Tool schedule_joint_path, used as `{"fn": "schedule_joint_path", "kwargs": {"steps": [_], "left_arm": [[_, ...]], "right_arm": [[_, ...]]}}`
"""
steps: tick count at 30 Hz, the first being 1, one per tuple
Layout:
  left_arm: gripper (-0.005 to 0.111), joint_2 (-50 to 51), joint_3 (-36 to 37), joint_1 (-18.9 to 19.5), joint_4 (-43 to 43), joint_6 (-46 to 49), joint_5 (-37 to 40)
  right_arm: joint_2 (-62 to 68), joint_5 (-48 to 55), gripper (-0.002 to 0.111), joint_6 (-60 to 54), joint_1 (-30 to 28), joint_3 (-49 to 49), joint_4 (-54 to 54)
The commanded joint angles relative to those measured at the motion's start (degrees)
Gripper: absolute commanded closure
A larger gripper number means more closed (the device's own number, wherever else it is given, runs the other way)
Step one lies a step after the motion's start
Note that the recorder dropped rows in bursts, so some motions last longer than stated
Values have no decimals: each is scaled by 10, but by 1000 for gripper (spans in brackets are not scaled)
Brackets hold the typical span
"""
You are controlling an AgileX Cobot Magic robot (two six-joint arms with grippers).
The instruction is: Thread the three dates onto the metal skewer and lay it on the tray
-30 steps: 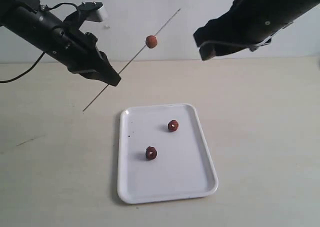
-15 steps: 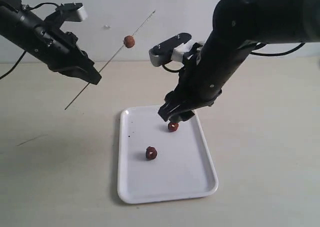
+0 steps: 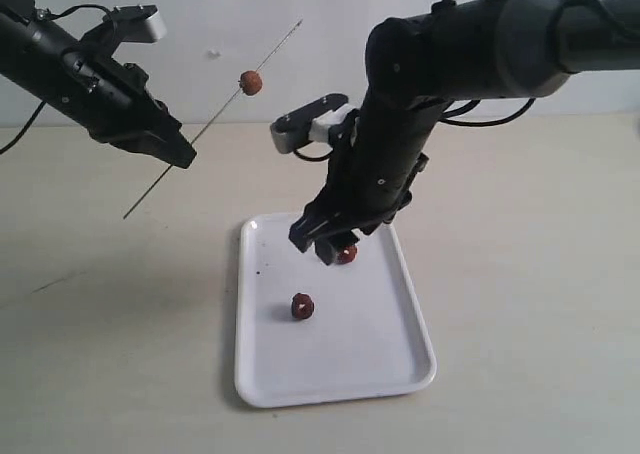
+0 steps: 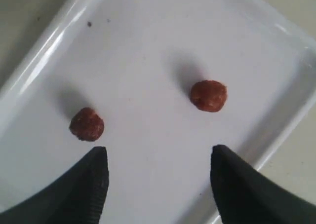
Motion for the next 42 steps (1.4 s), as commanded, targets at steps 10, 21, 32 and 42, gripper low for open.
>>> {"fn": "schedule_joint_path", "kwargs": {"steps": [10,21,32,42], "left_arm": [[107,-7,-3,1,-3,-1,-1],[107,-7,-3,1,-3,-2,0],[107,-7,-3,31,10,-53,-23],[107,-7,-3,55,12,-65,-28]], "right_arm": [[3,38,51,-13,25,-7,32],[9,107,51,0,24,-51,19],[98,214,53,92,9,-188,-17],[98,216,53,67,9,-188,80]]}}
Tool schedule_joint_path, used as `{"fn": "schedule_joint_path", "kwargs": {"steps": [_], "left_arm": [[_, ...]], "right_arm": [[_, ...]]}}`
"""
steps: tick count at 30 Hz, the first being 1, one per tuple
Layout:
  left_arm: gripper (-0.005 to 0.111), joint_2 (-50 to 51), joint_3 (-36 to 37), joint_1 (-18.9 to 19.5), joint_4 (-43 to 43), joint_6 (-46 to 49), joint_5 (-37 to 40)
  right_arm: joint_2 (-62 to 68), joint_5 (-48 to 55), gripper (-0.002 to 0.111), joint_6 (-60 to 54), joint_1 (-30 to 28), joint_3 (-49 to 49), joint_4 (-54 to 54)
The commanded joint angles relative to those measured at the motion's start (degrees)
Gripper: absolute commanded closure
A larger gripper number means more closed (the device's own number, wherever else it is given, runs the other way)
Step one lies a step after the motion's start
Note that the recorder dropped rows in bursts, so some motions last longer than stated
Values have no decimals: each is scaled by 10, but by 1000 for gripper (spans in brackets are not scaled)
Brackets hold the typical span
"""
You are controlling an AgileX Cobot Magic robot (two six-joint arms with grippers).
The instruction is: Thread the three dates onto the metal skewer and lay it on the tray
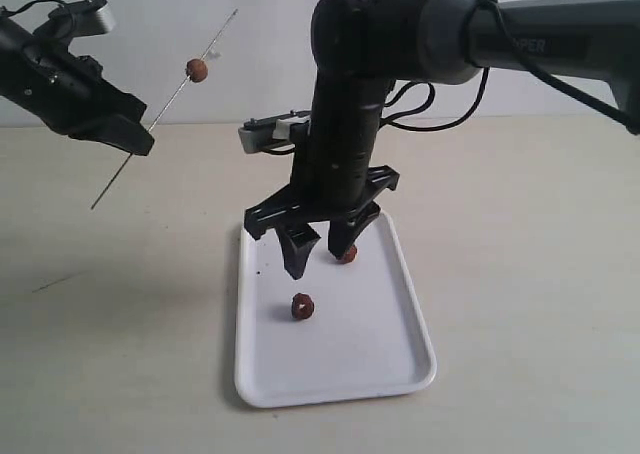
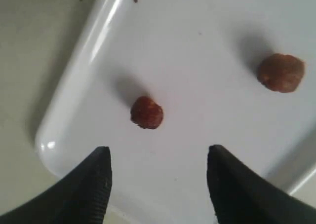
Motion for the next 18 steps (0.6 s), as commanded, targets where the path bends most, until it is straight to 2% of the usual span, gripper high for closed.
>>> {"fn": "schedule_joint_path", "kwargs": {"steps": [1,18], "left_arm": [[107,-7,-3,1,-4,-5,-4],[107,-7,-3,1,-5,-5,-4]], "right_arm": [[-2,2,54,-9,-1,-6,14],[-2,2,56,-6,-1,-6,-13]]}}
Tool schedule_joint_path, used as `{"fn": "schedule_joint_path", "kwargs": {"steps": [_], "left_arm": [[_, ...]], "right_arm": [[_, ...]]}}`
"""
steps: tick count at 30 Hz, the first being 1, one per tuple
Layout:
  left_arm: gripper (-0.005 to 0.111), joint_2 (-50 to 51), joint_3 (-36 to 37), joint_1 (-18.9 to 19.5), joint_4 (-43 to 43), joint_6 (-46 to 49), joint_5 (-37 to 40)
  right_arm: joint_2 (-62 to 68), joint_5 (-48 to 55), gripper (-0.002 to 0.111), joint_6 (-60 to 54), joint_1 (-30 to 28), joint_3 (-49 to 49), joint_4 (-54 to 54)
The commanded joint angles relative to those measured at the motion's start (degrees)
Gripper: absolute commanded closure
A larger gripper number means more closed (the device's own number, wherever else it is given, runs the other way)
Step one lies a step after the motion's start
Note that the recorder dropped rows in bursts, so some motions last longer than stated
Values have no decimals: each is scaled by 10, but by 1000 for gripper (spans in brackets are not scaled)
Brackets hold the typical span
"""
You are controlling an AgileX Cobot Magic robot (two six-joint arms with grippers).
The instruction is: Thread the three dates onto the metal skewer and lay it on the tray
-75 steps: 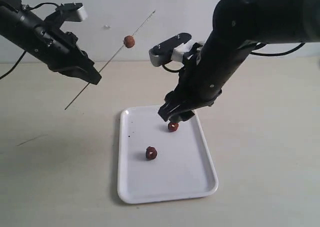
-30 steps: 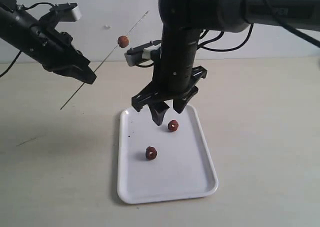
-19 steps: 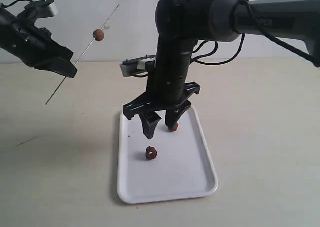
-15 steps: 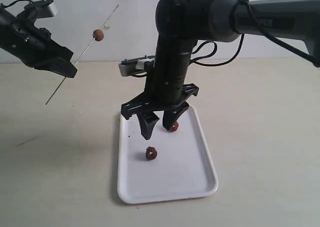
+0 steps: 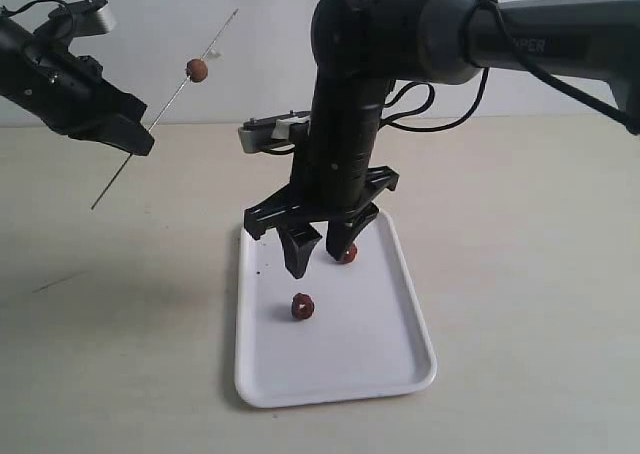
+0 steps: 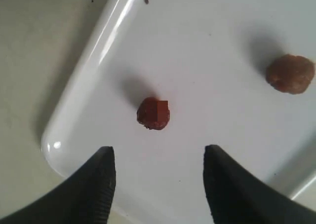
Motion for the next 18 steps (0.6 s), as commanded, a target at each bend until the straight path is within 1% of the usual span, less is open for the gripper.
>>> {"fn": "schedule_joint_path", "kwargs": {"steps": [1,9,16,18], "left_arm": [[107,-7,-3,0,-5,-5,-4],[107,-7,-3,0,-5,-5,-4],[107,-7,-3,0,-5,-5,-2],[107,-7,-3,0,-5,-5,-2]], "right_arm": [[-2,2,56,-3,-1,-9,-18],[-2,2,56,1,-1,-51,-7],[22,2,57,15,0,-53,13],[39,2,57,15,9,-53,12]]}}
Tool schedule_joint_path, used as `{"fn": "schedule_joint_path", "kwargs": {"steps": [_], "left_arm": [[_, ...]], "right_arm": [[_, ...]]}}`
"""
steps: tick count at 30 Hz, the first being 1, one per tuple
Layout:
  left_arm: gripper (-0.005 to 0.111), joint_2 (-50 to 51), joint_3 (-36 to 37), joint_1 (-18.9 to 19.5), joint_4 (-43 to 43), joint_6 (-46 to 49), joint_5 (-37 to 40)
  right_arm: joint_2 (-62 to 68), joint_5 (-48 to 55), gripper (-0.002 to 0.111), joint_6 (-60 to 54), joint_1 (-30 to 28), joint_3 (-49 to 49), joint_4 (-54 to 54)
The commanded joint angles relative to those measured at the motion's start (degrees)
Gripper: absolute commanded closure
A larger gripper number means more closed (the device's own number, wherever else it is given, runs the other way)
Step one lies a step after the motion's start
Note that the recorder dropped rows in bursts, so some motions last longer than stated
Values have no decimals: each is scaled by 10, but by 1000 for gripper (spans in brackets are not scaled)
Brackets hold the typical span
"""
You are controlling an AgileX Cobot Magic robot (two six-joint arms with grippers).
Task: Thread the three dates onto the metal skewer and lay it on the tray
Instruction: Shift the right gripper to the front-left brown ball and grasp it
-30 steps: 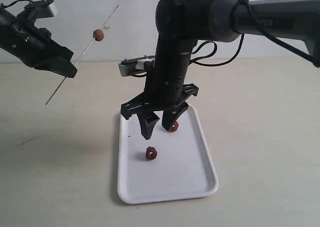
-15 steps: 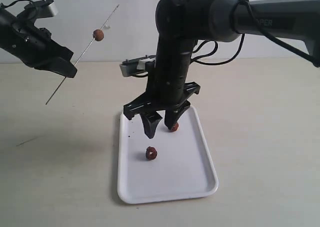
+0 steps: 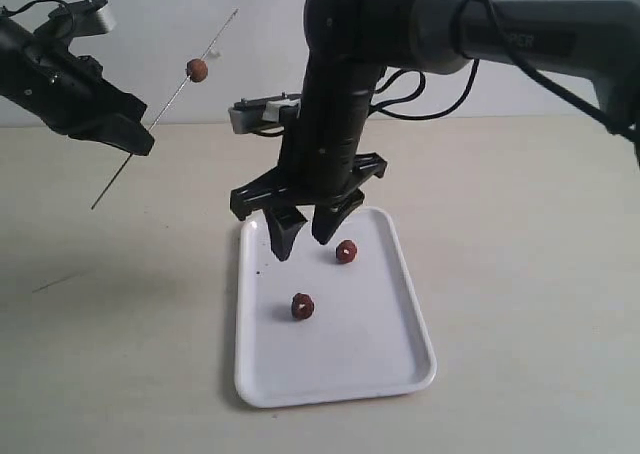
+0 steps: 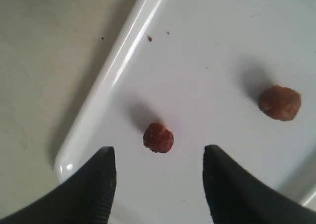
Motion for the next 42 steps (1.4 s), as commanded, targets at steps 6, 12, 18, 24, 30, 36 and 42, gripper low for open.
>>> {"fn": "schedule_joint_path", "kwargs": {"steps": [6,12,18,24,30,36,42], "left_arm": [[107,-7,-3,0,-5,-4,-2],[107,-7,-2,0,-5,-4,-2],[107,-7,-1,0,-6,-4,-2],[107,-7,-1,0,-6,-4,-1],[107,-7,-1,0,-6,-4,-1],[107,-7,-1,0,-6,-4,-1],[107,-7,-1,0,-6,-4,-1]], "right_arm": [[42,0,57,18,29,-4,-33],[43,0,57,23,29,16,-31],[62,0,57,36,35,16,-25],[84,0,57,48,35,16,-33],[84,0,57,48,35,16,-34],[84,0,57,62,35,16,-37],[84,0,68,75,35,16,-37]]}}
